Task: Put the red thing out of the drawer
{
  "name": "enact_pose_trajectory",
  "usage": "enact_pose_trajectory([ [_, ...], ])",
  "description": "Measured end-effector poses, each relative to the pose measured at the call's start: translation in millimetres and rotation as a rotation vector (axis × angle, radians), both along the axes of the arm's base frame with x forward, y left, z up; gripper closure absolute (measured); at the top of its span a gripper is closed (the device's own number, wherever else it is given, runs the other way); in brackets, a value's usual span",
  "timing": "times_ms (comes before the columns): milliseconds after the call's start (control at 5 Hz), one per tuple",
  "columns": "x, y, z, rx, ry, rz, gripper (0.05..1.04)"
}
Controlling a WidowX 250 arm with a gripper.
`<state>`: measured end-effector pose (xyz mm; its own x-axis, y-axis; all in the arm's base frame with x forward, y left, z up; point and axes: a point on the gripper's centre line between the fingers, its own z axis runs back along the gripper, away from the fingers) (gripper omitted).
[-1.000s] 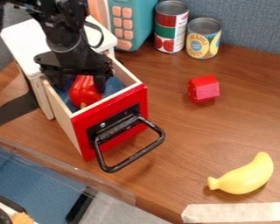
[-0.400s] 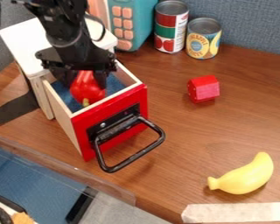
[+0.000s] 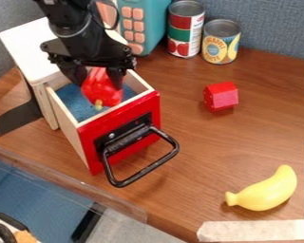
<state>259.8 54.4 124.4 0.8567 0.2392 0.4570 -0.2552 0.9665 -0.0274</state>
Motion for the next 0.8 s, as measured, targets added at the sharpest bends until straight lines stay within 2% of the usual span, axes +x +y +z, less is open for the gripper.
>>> enact_pose_trajectory([
  [200, -3.6, -25.0, 11.6, 0.001, -0.014, -0.081, 0.277],
  [400, -10.5, -54.5, 24.7, 0.024, -0.034, -0.160, 0.279],
  [600, -19.1, -91.3, 26.9, 0.053, -0.021, -0.266, 0.279],
  [800, -14.7, -110.3, 16.4, 0.037, 0.018, -0.322, 0.279],
])
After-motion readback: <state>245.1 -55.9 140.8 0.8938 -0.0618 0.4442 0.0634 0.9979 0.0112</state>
